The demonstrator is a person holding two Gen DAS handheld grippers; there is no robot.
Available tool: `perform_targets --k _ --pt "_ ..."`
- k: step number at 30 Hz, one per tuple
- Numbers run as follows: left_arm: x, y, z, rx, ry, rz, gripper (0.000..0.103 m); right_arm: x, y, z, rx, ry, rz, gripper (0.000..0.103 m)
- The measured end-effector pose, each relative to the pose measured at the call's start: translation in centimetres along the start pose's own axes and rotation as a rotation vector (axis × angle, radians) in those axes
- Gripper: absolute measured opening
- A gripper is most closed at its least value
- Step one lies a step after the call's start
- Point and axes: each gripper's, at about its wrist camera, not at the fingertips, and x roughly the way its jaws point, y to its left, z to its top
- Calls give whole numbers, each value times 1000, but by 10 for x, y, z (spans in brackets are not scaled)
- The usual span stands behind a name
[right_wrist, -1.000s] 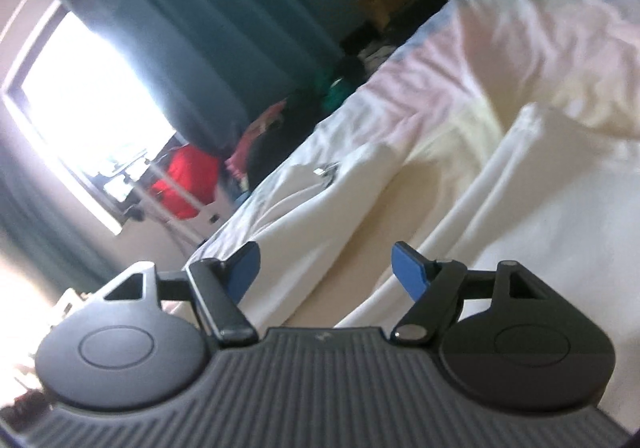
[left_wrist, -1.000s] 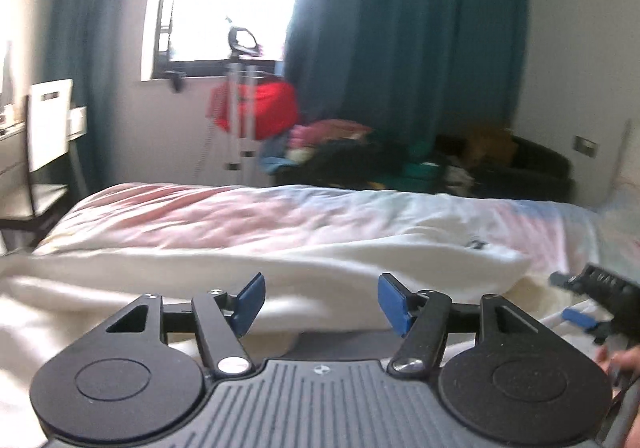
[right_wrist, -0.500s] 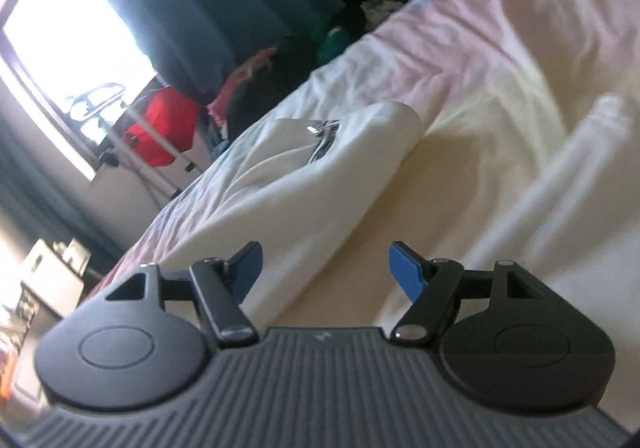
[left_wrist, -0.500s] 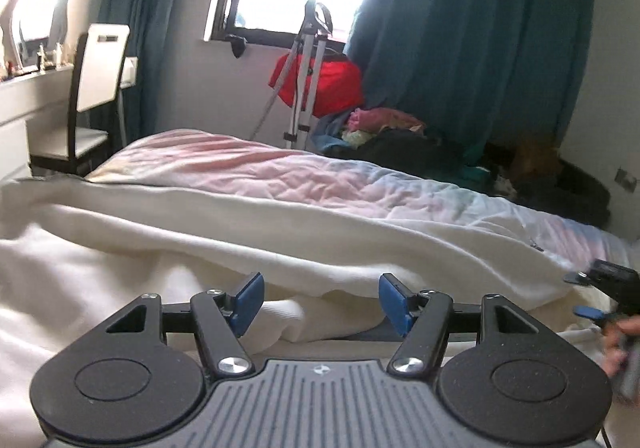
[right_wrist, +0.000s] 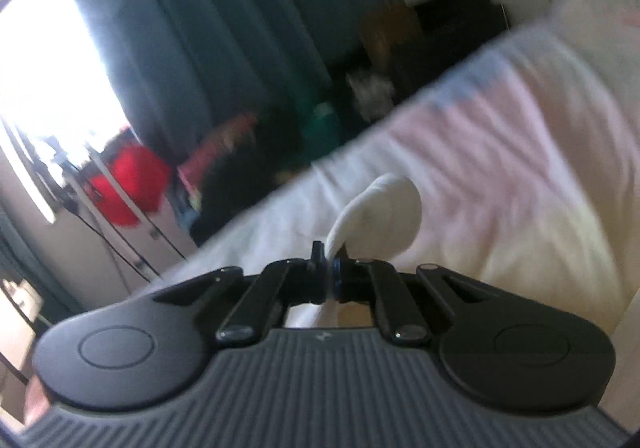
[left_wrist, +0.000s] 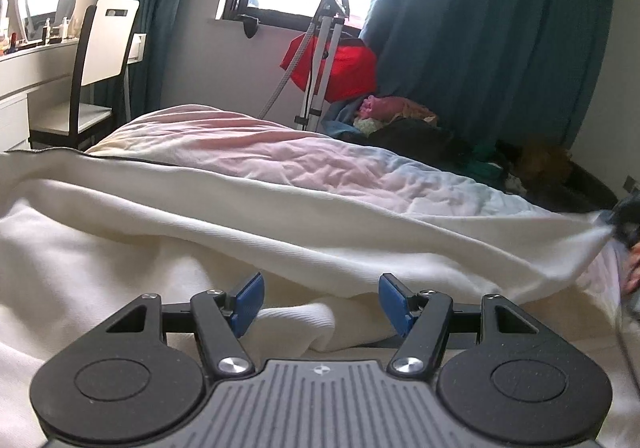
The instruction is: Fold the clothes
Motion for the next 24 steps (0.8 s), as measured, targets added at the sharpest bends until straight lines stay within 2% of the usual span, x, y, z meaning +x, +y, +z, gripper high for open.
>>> perform_targets --k 3,8,11,12,16,19,21,24 --pt "-8 1 0 -17 -13 3 66 -54 23 18 -58 -128 57 6" --pt "-29 6 3 -96 -25 -22 66 -146 60 28 -185 -373 76 6" --pt "-36 6 3 -106 -38 -20 66 -155 74 28 -277 -479 12 6" --pt "-36 6 3 -106 -39 -18 66 -147 76 29 -290 -483 -16 6" --pt "-28 8 1 -113 -17 -8 66 -69 62 28 -272 -361 -146 6" --pt "-17 10 -2 -91 -5 22 66 0 56 16 -322 -261 -242 6" --pt "-7 11 -3 -67 2 47 66 41 50 7 -322 -197 -282 7" --pt "8 6 -7 -18 43 58 69 98 36 -1 -246 -85 -308 7"
